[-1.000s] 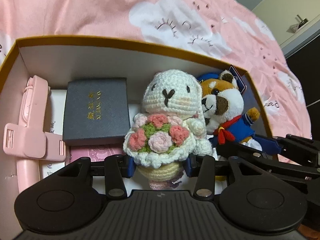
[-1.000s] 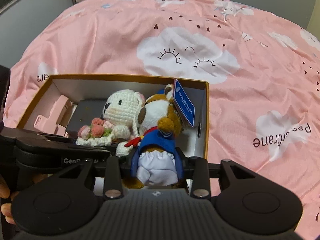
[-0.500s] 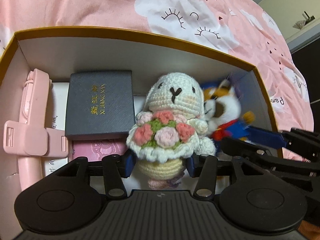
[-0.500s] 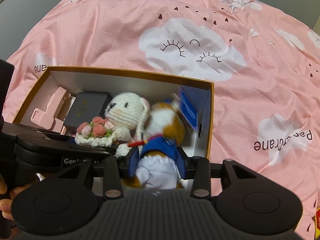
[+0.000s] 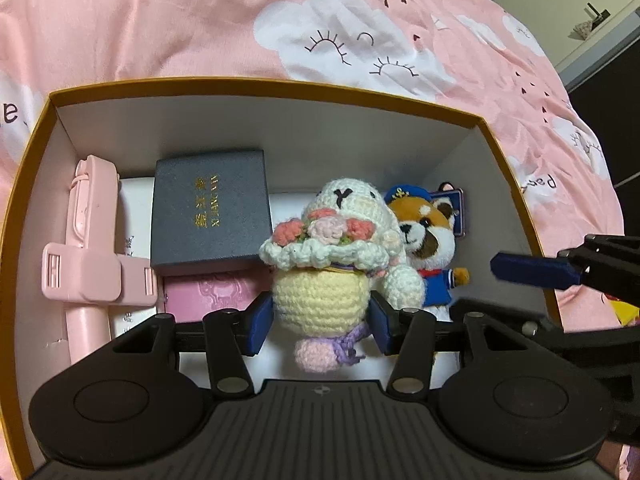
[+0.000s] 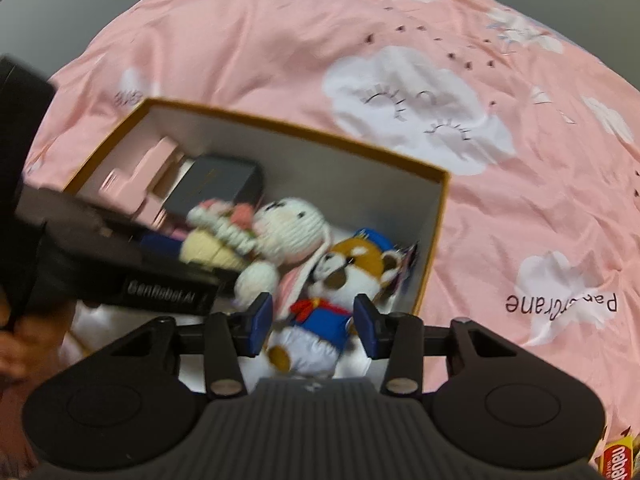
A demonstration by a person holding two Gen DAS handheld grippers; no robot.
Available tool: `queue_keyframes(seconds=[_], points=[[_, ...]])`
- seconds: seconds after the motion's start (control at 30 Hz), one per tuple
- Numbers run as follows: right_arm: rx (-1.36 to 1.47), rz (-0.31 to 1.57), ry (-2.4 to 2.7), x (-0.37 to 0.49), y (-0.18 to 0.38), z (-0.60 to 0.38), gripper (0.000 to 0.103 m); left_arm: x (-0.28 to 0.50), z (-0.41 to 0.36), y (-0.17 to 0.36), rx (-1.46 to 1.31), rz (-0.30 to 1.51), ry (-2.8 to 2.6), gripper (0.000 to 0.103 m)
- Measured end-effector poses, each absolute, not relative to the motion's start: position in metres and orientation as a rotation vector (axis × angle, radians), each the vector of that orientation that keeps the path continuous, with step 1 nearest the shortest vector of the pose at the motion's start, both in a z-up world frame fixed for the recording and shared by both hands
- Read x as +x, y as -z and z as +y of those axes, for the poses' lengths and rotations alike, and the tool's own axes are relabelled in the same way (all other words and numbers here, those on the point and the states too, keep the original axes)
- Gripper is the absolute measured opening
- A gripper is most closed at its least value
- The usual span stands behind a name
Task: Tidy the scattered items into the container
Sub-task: 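Lower the bunny into the box with the left gripper while the right gripper lowers the red panda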
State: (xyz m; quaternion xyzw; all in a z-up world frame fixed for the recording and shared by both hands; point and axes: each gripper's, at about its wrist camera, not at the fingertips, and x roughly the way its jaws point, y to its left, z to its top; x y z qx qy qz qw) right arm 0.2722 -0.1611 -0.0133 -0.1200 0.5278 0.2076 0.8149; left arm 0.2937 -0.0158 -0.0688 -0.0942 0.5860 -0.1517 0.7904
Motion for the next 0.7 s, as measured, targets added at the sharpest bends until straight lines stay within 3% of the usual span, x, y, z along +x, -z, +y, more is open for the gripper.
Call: queue_keyframes(seconds=[0.3,0.5,0.53,0.6,0.7], points=[[-0.306,1.296,-0.530,0.267,0.033,-0.147,0.038,0.301,-0.021,0.085,-0.225,1.299,0.326,0.064],[-0.427,1.292,-0.502,0.269,0.042,-0.133,0.038,0.289,-0.012,0.074,-0.210,1.285,0.351,0.064],[-0.463,1.290,-0.501,0.268,0.044,-0.129,0.039,0.287,-0.011,0.072,-0.203,1.287,0.354,0.062],[-0.528,1.293,-0.506,0.267,0.046,-0.124,0.040,0.285,-0.011,0.069,-0.179,1.294,0.368,0.047],[-0.596,1.313,-0.536,0.267,0.049,-0.120,0.040,0.286,-0.011,0.070,-0.158,1.303,0.369,0.039]])
